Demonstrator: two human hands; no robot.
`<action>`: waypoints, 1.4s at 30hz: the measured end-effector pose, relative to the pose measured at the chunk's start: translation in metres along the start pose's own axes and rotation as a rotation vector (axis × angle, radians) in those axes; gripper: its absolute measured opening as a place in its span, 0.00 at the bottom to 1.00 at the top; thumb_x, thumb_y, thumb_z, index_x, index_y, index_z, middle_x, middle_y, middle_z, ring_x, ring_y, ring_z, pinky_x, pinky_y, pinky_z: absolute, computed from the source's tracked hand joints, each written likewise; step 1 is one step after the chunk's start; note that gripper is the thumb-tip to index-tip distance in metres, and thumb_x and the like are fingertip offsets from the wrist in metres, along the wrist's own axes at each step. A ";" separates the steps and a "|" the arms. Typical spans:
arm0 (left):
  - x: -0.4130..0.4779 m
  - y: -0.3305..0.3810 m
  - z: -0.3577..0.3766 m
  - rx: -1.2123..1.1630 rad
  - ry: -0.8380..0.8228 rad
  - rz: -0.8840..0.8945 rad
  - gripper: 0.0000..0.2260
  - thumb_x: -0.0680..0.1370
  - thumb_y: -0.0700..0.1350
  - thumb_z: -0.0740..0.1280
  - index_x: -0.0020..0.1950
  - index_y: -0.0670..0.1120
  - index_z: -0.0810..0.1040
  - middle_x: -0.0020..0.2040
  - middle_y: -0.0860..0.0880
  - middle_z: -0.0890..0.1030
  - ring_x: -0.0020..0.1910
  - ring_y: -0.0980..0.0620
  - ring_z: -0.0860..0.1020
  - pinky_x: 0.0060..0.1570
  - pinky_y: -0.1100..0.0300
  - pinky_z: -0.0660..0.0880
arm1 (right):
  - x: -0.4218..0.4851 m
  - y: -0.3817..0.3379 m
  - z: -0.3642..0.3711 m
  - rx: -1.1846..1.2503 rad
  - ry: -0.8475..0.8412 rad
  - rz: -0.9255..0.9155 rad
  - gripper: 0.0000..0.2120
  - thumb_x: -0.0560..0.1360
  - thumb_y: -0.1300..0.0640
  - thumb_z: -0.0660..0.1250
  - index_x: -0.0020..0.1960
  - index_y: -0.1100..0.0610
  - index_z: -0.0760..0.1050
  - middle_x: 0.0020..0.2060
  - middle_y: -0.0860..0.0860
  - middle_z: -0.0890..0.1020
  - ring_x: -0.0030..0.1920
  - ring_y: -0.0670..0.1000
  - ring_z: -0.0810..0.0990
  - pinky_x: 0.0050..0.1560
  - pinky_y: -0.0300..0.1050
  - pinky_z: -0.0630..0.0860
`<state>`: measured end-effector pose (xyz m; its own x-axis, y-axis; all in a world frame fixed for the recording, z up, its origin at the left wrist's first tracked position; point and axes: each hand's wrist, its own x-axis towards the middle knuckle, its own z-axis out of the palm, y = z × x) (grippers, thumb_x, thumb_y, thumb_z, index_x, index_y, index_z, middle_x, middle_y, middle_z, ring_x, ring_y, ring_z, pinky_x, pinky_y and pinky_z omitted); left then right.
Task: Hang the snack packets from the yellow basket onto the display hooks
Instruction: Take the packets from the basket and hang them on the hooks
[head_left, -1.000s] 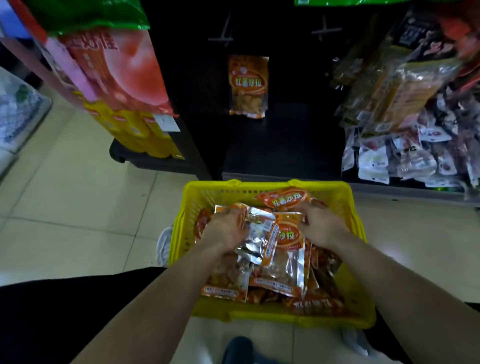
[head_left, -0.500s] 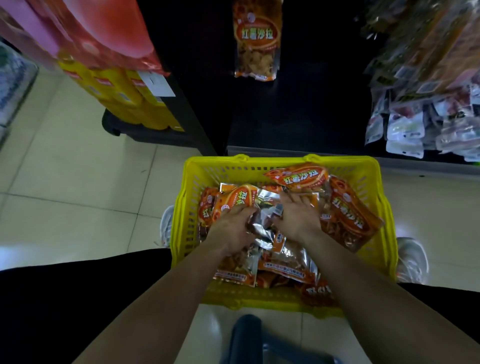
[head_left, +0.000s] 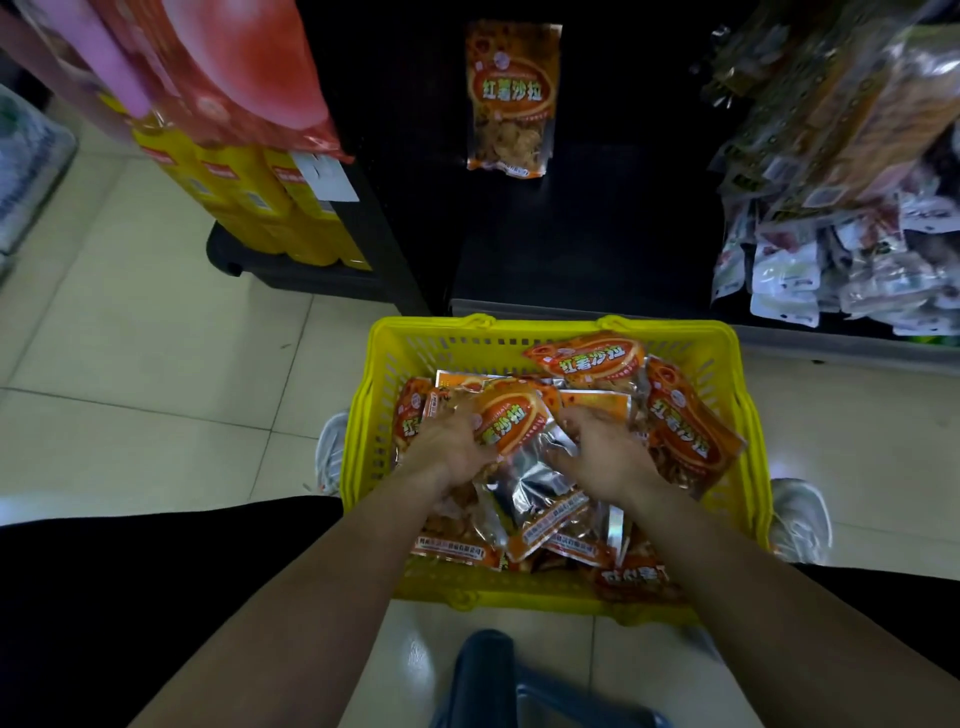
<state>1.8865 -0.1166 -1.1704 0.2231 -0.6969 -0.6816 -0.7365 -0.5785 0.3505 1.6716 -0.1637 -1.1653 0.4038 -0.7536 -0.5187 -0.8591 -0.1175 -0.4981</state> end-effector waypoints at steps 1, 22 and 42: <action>-0.002 0.003 -0.001 0.009 -0.026 0.017 0.37 0.73 0.60 0.73 0.78 0.54 0.60 0.72 0.46 0.73 0.68 0.41 0.73 0.67 0.44 0.72 | -0.001 -0.003 0.001 -0.006 0.012 0.012 0.30 0.75 0.40 0.67 0.73 0.47 0.65 0.65 0.52 0.75 0.65 0.58 0.74 0.59 0.53 0.75; -0.005 -0.007 -0.014 -0.232 0.178 -0.073 0.16 0.74 0.54 0.74 0.60 0.51 0.79 0.58 0.47 0.83 0.55 0.46 0.81 0.56 0.54 0.78 | 0.005 -0.027 0.005 -0.368 0.165 -0.084 0.28 0.74 0.49 0.71 0.72 0.40 0.68 0.68 0.52 0.64 0.69 0.56 0.64 0.68 0.58 0.68; -0.073 0.046 -0.076 -0.271 0.400 0.317 0.25 0.72 0.53 0.77 0.66 0.59 0.75 0.70 0.50 0.69 0.70 0.48 0.66 0.71 0.50 0.66 | -0.036 -0.048 -0.105 0.460 0.212 -0.044 0.17 0.78 0.50 0.69 0.64 0.56 0.77 0.56 0.52 0.83 0.55 0.50 0.83 0.60 0.51 0.78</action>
<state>1.8851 -0.1242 -1.0557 0.2814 -0.9294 -0.2388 -0.6285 -0.3665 0.6860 1.6658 -0.1992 -1.0495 0.3231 -0.8745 -0.3618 -0.5958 0.1091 -0.7957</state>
